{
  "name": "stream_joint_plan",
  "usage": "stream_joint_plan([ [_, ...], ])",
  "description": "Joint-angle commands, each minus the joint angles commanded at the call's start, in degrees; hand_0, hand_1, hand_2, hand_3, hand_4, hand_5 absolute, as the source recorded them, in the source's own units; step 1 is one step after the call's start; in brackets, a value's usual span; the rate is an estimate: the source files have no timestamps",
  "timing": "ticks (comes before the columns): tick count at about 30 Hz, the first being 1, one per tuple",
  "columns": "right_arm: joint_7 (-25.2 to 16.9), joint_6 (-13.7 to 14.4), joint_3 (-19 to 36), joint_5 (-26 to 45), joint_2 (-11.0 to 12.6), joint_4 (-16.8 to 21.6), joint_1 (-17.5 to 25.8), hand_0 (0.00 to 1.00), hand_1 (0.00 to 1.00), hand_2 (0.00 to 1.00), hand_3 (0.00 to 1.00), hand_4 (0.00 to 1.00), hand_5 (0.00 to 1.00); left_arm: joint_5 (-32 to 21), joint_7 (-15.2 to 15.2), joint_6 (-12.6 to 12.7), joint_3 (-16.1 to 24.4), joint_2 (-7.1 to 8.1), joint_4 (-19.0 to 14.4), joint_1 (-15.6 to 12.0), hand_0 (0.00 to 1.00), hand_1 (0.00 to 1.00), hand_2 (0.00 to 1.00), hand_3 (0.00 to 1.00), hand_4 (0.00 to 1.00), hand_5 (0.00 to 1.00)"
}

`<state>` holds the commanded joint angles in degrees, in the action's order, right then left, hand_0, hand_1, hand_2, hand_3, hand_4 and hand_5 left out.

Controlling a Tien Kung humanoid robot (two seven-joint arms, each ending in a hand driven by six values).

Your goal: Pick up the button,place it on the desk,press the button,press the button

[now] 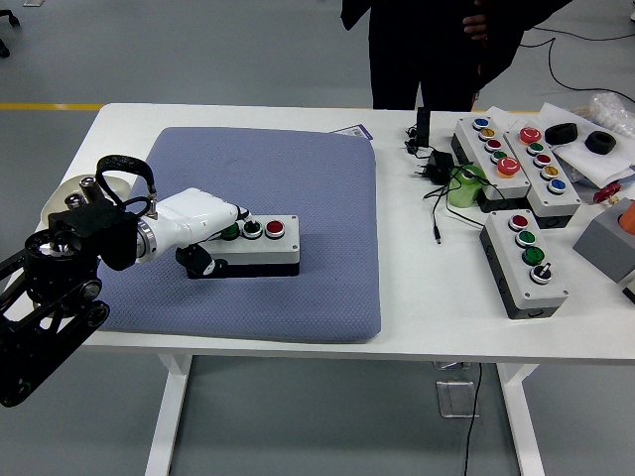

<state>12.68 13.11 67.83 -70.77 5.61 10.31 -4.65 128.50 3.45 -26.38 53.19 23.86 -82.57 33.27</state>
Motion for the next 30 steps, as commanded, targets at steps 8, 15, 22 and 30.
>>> stream_joint_plan([
  [8,0.04,0.00,-0.13,0.09,0.02,0.00,0.05,0.754,0.711,0.721,0.588,0.190,0.147,-1.83,-0.24,0.23,0.38,0.27,-1.16,0.37,0.002,0.002,0.050,0.759,0.677,0.024],
  [15,0.11,-0.01,-0.19,0.04,0.03,0.00,0.15,0.754,0.710,0.721,0.588,0.190,0.147,-3.31,-0.52,1.34,-0.35,-0.51,-2.33,1.62,0.002,0.002,0.043,0.760,0.566,0.002],
  [22,0.12,0.01,-0.32,0.09,0.06,0.00,0.19,0.754,0.710,0.721,0.588,0.190,0.148,-3.72,-0.59,1.42,-1.99,-2.05,-1.41,3.35,0.002,0.002,0.037,0.769,0.460,0.002],
  [30,0.05,0.03,-0.57,0.32,0.14,0.00,0.22,0.754,0.711,0.721,0.587,0.190,0.147,-3.82,-0.03,0.23,-2.56,-2.94,0.66,4.55,0.002,0.002,0.035,0.786,0.436,0.002],
])
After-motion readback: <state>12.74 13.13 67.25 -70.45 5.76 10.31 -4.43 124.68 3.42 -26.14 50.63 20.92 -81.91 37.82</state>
